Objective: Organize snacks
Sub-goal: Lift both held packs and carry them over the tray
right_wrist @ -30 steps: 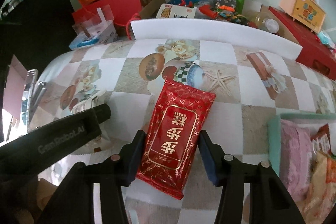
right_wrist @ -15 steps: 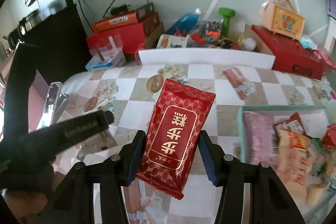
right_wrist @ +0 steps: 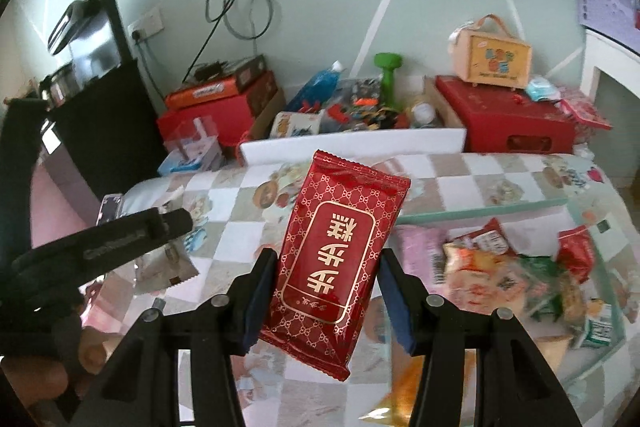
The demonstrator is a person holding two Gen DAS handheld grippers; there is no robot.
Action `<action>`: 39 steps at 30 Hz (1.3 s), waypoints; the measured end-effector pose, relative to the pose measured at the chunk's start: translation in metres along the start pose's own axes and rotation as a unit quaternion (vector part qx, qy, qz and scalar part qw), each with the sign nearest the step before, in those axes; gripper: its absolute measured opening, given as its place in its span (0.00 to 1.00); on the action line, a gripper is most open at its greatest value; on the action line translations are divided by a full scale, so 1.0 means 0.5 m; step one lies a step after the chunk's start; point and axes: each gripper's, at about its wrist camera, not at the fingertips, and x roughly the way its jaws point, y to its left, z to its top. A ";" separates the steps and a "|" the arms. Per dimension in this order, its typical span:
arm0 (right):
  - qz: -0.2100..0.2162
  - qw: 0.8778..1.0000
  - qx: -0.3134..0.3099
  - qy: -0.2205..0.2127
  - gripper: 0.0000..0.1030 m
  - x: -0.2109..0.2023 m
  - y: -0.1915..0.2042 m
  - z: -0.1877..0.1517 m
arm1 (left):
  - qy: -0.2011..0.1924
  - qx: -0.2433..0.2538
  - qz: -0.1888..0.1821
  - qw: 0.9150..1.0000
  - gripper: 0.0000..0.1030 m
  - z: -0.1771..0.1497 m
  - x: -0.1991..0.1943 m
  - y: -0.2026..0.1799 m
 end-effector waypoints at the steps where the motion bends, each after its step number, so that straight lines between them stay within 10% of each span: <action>1: -0.002 1.000 0.005 -0.004 0.53 -0.006 -0.011 0.003 | -0.004 0.009 -0.005 1.000 0.54 -0.001 -0.006 -0.015; 22: -0.125 0.983 0.134 -0.027 0.53 -0.087 -0.327 0.007 | 0.034 0.143 -0.095 0.985 0.54 -0.073 0.042 -0.241; 39: -0.120 0.979 0.155 0.046 0.53 -0.010 -0.373 -0.039 | 0.112 0.175 -0.117 0.971 0.54 -0.146 0.160 -0.300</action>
